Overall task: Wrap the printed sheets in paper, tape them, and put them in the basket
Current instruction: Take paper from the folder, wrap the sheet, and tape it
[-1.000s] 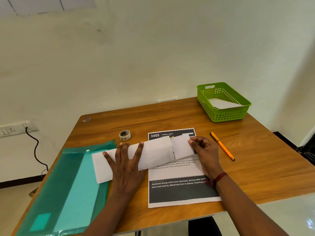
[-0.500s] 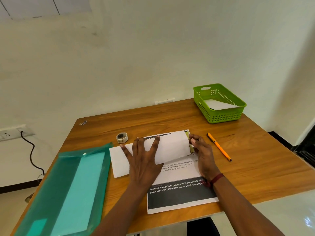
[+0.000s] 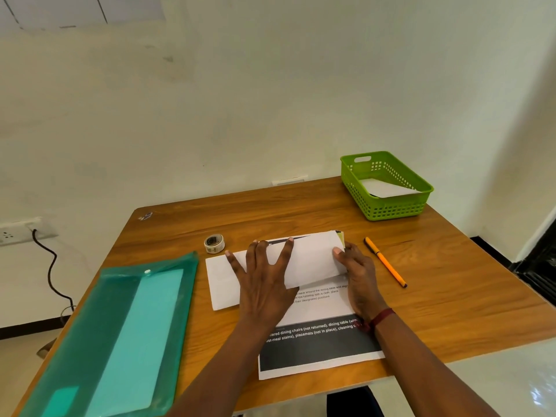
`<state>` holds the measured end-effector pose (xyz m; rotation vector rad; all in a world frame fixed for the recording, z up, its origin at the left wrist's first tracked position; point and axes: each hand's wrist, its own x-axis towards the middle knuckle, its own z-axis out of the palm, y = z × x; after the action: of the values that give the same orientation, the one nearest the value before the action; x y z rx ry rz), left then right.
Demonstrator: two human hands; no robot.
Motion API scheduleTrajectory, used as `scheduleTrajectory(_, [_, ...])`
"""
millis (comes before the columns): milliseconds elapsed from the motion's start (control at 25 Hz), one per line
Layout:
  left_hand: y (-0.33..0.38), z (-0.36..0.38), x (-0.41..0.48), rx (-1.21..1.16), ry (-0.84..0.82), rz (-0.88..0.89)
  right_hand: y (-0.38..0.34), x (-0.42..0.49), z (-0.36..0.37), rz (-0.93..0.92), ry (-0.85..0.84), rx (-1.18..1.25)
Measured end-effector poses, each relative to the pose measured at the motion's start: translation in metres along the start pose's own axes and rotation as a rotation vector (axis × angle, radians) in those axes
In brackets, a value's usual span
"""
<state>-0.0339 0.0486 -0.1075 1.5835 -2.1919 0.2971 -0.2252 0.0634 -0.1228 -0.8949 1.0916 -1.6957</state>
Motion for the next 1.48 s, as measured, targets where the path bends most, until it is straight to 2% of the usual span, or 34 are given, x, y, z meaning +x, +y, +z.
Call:
scheduleTrajectory(160, [-0.010, -0.004, 0.002, -0.024, 0.006, -0.071, -0.011, 0.003, 0.005, -0.015, 0.058, -0.053])
scheduleTrajectory(280, [-0.013, -0.013, 0.011, -0.072, -0.039, -0.152, -0.024, 0.008, 0.017, -0.036, 0.038, -0.031])
scheduleTrajectory(480, [-0.004, -0.034, 0.034, -0.216, -0.147, -0.213, -0.053, 0.028, 0.039, -0.065, 0.111, 0.123])
scheduleTrajectory(600, [0.000, -0.056, 0.049, -0.386, -0.175, -0.295, -0.069, 0.037, 0.046, -0.115, 0.119, 0.088])
scheduleTrajectory(760, [0.006, -0.086, 0.070, -0.639, -0.060, -0.295, -0.086, 0.038, 0.052, -0.175, 0.094, 0.011])
scheduleTrajectory(920, [0.012, -0.109, 0.088, -0.980, -0.068, -0.327, -0.095, 0.033, 0.062, -0.252, 0.041, -0.086])
scheduleTrajectory(1080, [0.015, -0.124, 0.095, -1.086, -0.035, -0.302, -0.101, 0.026, 0.071, -0.268, 0.003, -0.043])
scheduleTrajectory(1240, [0.023, -0.129, 0.089, -1.233, -0.015, -0.255, -0.111, 0.019, 0.084, -0.340, 0.061, -0.066])
scheduleTrajectory(1480, [0.026, -0.128, 0.085, -1.276, 0.195, -0.308, -0.119, 0.016, 0.090, -0.430, 0.052, 0.002])
